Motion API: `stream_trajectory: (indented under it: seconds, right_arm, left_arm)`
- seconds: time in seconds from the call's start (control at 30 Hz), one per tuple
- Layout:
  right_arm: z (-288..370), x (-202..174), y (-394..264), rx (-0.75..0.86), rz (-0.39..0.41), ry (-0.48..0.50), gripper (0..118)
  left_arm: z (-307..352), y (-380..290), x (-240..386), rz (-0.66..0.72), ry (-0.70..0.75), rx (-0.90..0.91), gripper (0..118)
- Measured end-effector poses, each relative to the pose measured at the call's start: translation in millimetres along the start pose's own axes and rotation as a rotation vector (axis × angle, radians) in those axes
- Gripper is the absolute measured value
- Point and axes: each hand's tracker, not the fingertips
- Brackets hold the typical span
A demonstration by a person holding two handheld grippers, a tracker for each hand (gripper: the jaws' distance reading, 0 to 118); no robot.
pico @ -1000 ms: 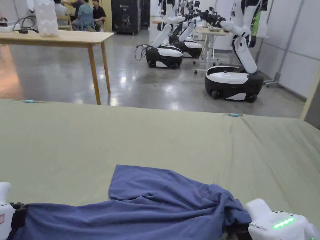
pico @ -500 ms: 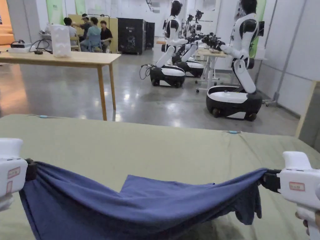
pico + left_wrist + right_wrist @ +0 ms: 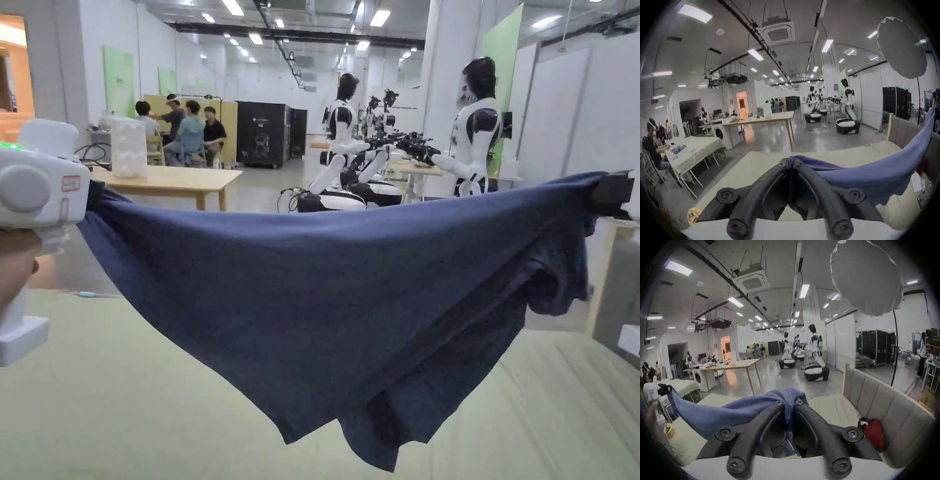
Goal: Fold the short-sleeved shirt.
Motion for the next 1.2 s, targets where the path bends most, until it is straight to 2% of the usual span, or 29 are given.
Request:
stream_trajectory:
  seconds: [0.2, 0.3, 0.43, 0.53, 0.7, 0.87, 0.93, 1.07, 1.2]
  right_arm:
    - [-16.6, -2.9, 25.5, 0.037, 0.021, -0.032, 7]
    - [-30.3, 1.4, 15.6, 0.037, 0.020, -0.040, 7]
    - [-59.9, 6.4, -24.8, -0.028, 0.047, -0.068, 7]
    - [-84.9, 15.6, -67.5, -0.084, 0.025, -0.089, 7]
    - [-111.2, 32.6, -134.3, -0.154, 0.007, -0.133, 7]
    - [-61.0, 39.0, -177.2, -0.174, -0.016, -0.109, 7]
    - [-30.6, 45.2, -202.3, -0.180, 0.018, -0.095, 7]
    - [32.9, 63.4, -266.0, -0.232, 0.066, -0.061, 7]
    - [84.3, 68.7, -347.0, -0.408, 0.137, -0.044, 7]
  left_arm:
    - [-21.5, 40.3, 23.2, -0.046, 0.018, 0.038, 1]
    - [-29.2, 35.0, 32.8, -0.028, -0.001, 0.039, 1]
    - [-50.6, -5.3, 45.2, -0.012, -0.013, -0.005, 1]
    - [-73.5, -52.5, 52.0, 0.011, -0.017, -0.073, 1]
    - [-84.2, -119.0, 64.0, 0.127, -0.050, -0.151, 1]
    - [-46.7, -154.1, 59.9, 0.173, -0.118, -0.182, 1]
    - [-18.9, -172.7, 56.0, 0.184, -0.141, -0.188, 1]
    - [43.1, -236.8, 47.4, 0.112, -0.215, -0.294, 1]
    - [98.2, -322.1, 36.5, 0.087, -0.249, -0.435, 1]
